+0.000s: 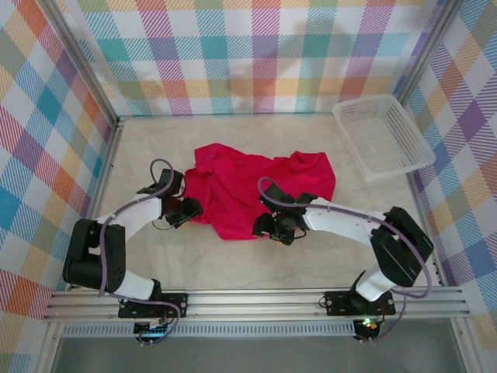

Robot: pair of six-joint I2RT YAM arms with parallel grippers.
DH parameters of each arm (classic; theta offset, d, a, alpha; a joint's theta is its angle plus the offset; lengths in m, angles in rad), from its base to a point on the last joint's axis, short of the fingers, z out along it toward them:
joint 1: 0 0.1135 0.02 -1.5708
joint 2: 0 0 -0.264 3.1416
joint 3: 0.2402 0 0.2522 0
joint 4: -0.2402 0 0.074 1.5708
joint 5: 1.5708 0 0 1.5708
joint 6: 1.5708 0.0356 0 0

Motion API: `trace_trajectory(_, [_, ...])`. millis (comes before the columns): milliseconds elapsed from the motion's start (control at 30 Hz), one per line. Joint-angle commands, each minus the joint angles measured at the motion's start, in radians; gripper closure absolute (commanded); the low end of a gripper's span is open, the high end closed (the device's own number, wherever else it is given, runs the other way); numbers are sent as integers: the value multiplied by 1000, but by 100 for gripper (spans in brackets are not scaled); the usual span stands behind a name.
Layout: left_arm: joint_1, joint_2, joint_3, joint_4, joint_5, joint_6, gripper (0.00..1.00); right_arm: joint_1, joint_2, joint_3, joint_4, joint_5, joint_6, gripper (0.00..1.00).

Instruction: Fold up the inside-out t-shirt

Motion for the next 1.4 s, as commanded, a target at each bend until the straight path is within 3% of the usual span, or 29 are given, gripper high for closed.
trace_trajectory(0, [9,33,11,90,-6,-22,52,-20,82,19,106,81,43,36])
trace_trajectory(67, [10,52,35,75,-41,-7,59,-50,127,56,77,117,21,45])
trace_trajectory(200, [32,78,98,11,-126,23,74,-101,132,120,17,188,-39,78])
trace_trajectory(267, [57,80,125,-9,-127,30,86,-120,107,156,-36,207,-60,97])
trace_trajectory(300, [72,77,139,-27,-122,35,93,-125,86,178,-76,214,-74,100])
trace_trajectory(333, [86,68,154,-48,-120,41,100,-128,59,201,-131,227,-85,100])
trace_trajectory(600, [173,-118,244,-190,-184,67,100,-177,-258,398,-595,330,-195,100])
trace_trajectory(800, [176,-209,454,-373,-241,134,100,-249,-370,634,-789,299,-258,100])
trace_trajectory(933, [177,-250,549,-406,-196,161,100,-312,-319,752,-827,263,-317,100])
trace_trajectory(1067, [176,-218,535,-376,-174,188,99,-398,-226,754,-748,191,-380,100])
trace_trajectory(1167, [176,-93,589,-476,-236,253,86,-450,-119,735,-662,164,-411,100])
trace_trajectory(1267, [174,22,686,-586,-319,288,81,-471,13,753,-598,133,-436,100])
trace_trajectory(1333, [148,21,703,-583,-337,287,64,-472,98,797,-584,100,-455,59])
trace_trajectory(1367, [123,4,694,-566,-350,283,60,-472,128,821,-597,91,-455,49])
